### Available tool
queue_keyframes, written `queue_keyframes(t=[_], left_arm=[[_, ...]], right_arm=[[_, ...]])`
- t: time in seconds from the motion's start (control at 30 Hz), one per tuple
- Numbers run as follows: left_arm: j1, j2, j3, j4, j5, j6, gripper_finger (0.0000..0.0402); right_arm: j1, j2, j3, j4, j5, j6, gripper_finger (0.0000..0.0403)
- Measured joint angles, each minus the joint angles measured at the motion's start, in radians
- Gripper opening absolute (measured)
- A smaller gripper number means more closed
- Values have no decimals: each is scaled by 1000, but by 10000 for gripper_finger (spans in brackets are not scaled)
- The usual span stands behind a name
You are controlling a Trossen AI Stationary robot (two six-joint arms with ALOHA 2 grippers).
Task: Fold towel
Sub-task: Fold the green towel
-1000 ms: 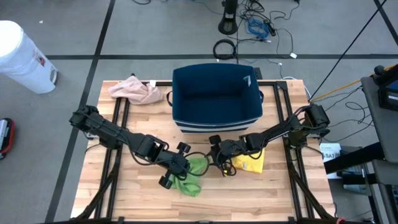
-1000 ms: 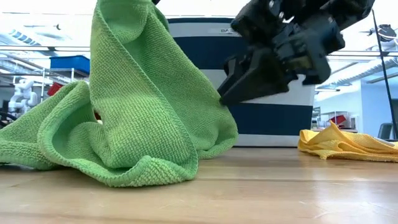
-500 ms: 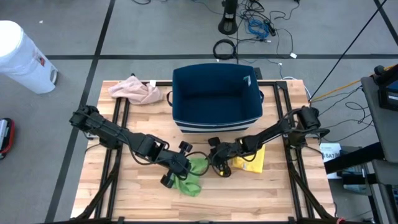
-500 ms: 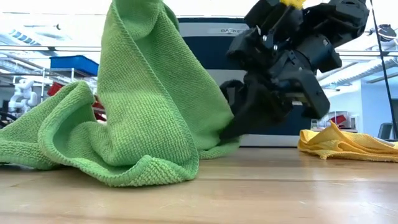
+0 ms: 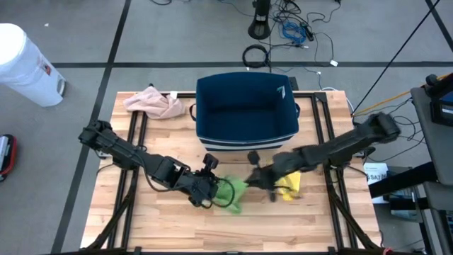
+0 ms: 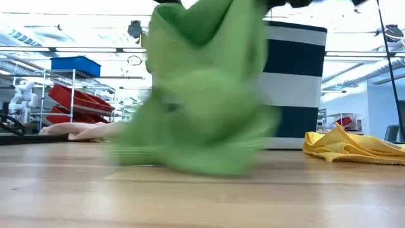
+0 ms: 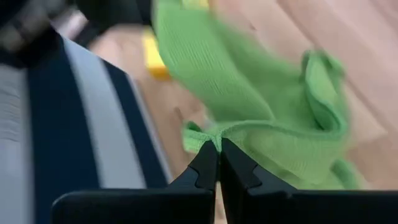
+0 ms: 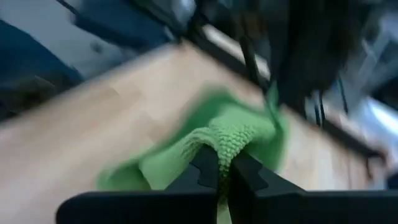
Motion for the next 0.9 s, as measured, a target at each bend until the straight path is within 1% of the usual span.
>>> queue_keyframes(t=[0.1, 0.13, 0.2, 0.3, 0.37, 0.4, 0.53, 0.63, 0.7, 0.8, 0.83, 0.9], left_arm=[[-38, -25, 0, 100, -89, 86, 7], [-54, -39, 0, 144, -113, 121, 7], [-87, -68, 0, 224, -137, 186, 7], [-133, -112, 0, 324, -139, 267, 7], [-156, -136, 1, 362, -135, 292, 7], [-163, -145, 2, 370, -131, 293, 7], [-182, -149, 1, 347, -122, 284, 7], [-194, -141, 1, 344, -74, 272, 7], [-201, -137, 1, 341, -64, 268, 7], [-203, -137, 1, 334, -87, 266, 7], [-203, -137, 1, 323, -112, 265, 7], [-190, -138, 1, 280, -148, 253, 7]], right_arm=[[33, -140, 0, -30, -109, -24, 2], [44, -181, 0, -42, -127, -27, 2], [66, -253, 0, -72, -138, -28, 2], [97, -328, 0, -129, -138, -28, 2], [115, -353, 0, -149, -146, -27, 2], [123, -360, 0, -154, -167, -26, 2], [145, -356, 0, -158, -221, -26, 2], [152, -345, 1, -161, -229, -27, 2], [151, -340, 1, -166, -251, -26, 2], [152, -338, 1, -168, -238, -26, 2], [153, -338, 1, -183, -199, -24, 2], [142, -338, 1, -231, -76, -23, 2]])
